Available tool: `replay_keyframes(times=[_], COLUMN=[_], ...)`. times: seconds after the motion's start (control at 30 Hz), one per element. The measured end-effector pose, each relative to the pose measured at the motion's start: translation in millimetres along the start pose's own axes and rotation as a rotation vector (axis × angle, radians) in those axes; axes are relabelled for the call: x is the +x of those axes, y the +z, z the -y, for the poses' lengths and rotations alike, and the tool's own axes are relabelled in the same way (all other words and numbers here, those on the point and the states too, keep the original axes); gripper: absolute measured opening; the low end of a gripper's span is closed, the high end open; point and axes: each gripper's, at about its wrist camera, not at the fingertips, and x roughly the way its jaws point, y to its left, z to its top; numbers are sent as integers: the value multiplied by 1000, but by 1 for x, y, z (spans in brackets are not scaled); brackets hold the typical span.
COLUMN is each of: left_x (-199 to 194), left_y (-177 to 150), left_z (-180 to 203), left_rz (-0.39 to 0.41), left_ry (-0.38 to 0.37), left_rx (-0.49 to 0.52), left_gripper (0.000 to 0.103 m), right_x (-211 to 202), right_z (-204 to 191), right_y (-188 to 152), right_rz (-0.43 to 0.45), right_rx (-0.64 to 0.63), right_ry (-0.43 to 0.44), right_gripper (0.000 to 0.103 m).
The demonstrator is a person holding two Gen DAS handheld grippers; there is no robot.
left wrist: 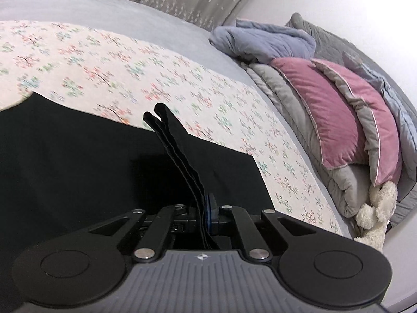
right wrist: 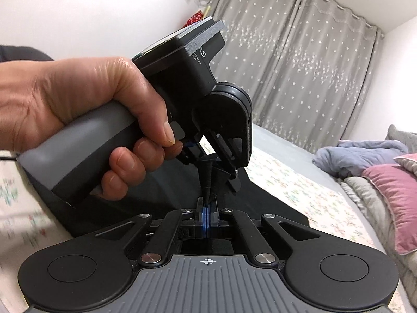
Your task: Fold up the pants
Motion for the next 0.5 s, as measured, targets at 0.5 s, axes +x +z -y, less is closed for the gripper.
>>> replay_keyframes(times=[0.5], left_x=[-105], left_y=[20], left_z=[-77], left_rz=[156], left_ry=[122], left_rx=[68], left_gripper=[7], right_x=[19], right_z=[-71], right_y=[58], right_rz=[91], right_rx=[96], right_ry=[126], right_gripper=[0])
